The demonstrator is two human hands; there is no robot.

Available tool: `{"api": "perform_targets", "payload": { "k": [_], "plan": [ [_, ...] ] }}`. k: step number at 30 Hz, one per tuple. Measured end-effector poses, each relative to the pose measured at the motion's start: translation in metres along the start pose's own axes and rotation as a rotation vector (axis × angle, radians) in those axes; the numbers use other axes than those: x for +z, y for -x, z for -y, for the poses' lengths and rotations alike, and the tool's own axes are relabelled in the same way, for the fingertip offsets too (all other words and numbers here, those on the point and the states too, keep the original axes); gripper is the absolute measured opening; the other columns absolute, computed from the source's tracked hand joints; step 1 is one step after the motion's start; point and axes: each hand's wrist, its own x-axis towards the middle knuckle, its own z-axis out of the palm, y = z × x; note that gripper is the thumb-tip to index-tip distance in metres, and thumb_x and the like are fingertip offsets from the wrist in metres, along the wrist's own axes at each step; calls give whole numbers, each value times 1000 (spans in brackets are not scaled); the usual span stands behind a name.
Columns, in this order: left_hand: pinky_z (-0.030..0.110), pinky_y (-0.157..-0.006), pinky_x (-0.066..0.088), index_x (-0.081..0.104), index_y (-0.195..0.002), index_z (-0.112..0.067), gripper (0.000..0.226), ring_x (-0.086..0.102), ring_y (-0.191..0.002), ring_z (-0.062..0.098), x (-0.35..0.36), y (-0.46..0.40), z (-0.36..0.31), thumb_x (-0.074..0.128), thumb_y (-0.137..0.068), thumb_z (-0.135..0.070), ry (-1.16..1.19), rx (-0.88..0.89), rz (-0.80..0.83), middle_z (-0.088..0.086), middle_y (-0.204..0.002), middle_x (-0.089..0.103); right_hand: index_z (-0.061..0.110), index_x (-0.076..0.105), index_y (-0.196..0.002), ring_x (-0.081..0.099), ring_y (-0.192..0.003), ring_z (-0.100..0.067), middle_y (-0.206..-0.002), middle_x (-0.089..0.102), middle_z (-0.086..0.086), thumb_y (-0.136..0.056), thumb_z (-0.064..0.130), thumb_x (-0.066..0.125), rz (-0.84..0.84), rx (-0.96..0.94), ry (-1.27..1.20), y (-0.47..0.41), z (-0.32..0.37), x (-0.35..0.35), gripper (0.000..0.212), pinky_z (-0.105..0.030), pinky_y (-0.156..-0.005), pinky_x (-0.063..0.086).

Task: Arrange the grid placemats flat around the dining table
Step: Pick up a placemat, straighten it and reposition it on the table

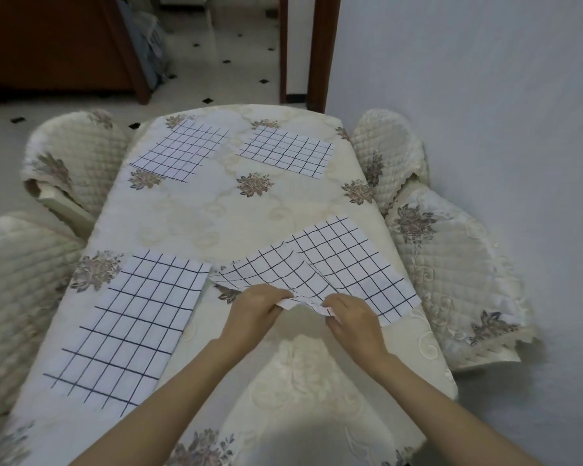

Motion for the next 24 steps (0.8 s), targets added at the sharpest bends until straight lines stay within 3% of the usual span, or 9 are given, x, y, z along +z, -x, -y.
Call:
{"api": "perform_targets", "payload": {
  "k": [5,9,13,15,17,20,22,24],
  "plan": [
    [23,-72,50,77,-97,-15,29,67,-83,11,-46,-25,-8,54,-81,-22,122,-125,-98,-1,-95,76,13,72,-87,69,-70,-20,-84,73,4,-65,4,72,-13,64,21,-24,-8,-26,23,-23,-61,47],
    [2,-68,39,77,-89,-10,12,61,-83,5,-85,-49,-14,68,-81,-13,131,-71,-194,0,-87,76,16,73,-93,68,-83,-23,-94,74,3,-77,5,71,20,278,-42,-43,-19,-43,20,-25,-64,40],
    [11,-57,37,75,-83,-6,7,55,-58,3,-121,-70,-22,70,-85,-11,265,-148,-241,-1,-66,68,19,71,-86,62,-73,-21,-75,68,3,-87,15,64,43,408,-142,-66,-23,-67,8,-30,-55,35],
    [14,-56,35,73,-79,-8,12,46,-54,-3,-134,-80,-23,69,-87,-15,362,-227,-265,-8,-59,60,17,68,-82,58,-68,-21,-68,63,3,-89,20,63,113,443,-177,-76,-31,-72,9,-30,-53,35],
    [19,-56,34,71,-75,-13,17,43,-53,0,-146,-88,-24,68,-89,-21,403,-279,-299,-12,-57,58,7,64,-79,59,-70,-29,-70,63,-7,-86,23,63,215,473,-192,-83,-43,-71,17,-31,-52,31],
    [24,-58,34,71,-81,-4,25,46,-64,13,-165,-100,-26,66,-90,-26,380,-295,-295,10,-68,62,-1,65,-83,61,-74,-35,-79,67,-20,-82,26,69,309,534,-234,-84,-63,-65,28,-31,-56,29],
    [22,-61,38,73,-83,-8,21,50,-69,16,-177,-105,-28,66,-90,-26,359,-290,-291,14,-75,67,9,61,-63,51,-56,-26,-58,60,-7,-82,22,72,344,564,-265,-80,-72,-65,26,-31,-55,24],
    [31,-71,45,75,-87,-10,18,59,-77,21,-188,-108,-28,67,-90,-26,344,-286,-306,16,-87,72,22,41,-46,34,-49,-14,-41,37,8,-82,18,73,361,566,-312,-75,-80,-64,48,-31,-55,17]
  ]
}}
